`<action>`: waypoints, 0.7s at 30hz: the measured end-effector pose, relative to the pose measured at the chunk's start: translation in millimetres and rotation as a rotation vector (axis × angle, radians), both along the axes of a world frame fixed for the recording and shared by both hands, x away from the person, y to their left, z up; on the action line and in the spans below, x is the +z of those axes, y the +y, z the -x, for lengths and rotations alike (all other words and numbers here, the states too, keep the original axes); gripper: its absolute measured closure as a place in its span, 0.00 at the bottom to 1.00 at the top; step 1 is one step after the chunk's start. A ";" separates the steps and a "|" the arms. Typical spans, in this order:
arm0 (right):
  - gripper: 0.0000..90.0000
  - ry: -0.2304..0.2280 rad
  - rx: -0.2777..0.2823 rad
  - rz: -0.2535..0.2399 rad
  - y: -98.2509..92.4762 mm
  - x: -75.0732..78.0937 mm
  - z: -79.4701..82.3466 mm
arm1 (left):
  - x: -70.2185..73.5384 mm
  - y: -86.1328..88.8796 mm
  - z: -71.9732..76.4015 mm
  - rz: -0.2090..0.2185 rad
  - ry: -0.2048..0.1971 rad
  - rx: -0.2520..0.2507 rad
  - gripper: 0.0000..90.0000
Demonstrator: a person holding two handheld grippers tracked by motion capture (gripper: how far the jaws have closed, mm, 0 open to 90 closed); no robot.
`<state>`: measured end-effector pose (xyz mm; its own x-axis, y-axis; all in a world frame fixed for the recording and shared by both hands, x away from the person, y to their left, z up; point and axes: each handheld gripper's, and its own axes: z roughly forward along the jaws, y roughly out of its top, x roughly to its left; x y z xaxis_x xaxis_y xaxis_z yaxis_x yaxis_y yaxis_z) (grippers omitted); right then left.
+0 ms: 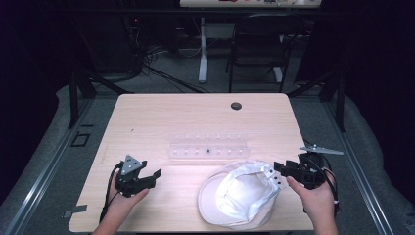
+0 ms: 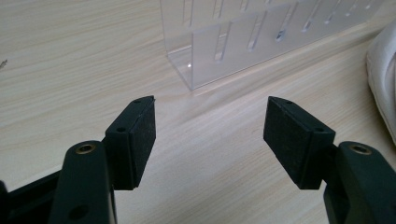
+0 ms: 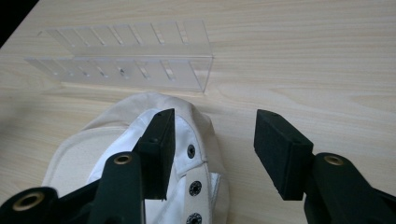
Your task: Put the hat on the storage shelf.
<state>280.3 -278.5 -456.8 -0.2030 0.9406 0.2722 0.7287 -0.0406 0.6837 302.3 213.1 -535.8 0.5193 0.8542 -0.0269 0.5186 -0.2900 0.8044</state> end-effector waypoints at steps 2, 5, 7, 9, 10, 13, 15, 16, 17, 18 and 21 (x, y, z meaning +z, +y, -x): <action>0.54 -0.004 0.002 -0.008 -1.3 1.4 2.1 | 0.4 -0.8 -0.7 0.006 0.007 -0.011 0.38; 0.54 -0.003 0.013 -0.016 -1.5 3.9 3.1 | 0.0 -0.3 -1.2 0.015 0.025 -0.022 0.38; 0.53 0.004 0.027 -0.031 -2.3 4.7 3.0 | -1.2 0.0 -1.5 0.021 0.033 -0.014 0.38; 0.52 0.032 0.041 -0.018 -3.0 4.2 1.6 | -2.4 1.3 -2.5 0.026 0.038 -0.011 0.38; 0.52 0.044 0.047 -0.021 -3.3 3.1 0.4 | -2.7 1.7 -2.5 0.025 0.037 -0.010 0.38; 0.53 0.070 0.065 -0.030 -2.6 2.0 -1.6 | -3.1 3.3 -1.7 0.014 0.031 -0.009 0.38; 0.55 0.107 0.092 -0.015 -1.3 2.4 -4.5 | -3.0 4.6 -0.5 0.004 0.033 -0.009 0.38; 0.56 0.108 0.098 -0.011 -1.2 2.7 -5.4 | -2.8 4.7 0.2 0.005 0.031 -0.009 0.38; 0.56 0.108 0.098 -0.011 -1.2 2.7 -5.4 | -2.8 4.7 0.2 0.005 0.031 -0.009 0.38; 0.56 0.117 0.096 -0.006 -0.8 4.4 -5.6 | -2.6 5.4 0.8 0.003 0.024 -0.013 0.38; 0.56 0.113 0.117 -0.005 -0.2 9.6 -7.1 | -3.0 6.9 1.9 0.011 0.021 -0.010 0.38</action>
<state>287.4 -278.7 -447.1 -0.2790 0.9110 0.3039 0.8008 0.0460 0.5972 300.4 220.0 -538.8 0.5272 0.8485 -0.0472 0.5322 -0.2863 0.7967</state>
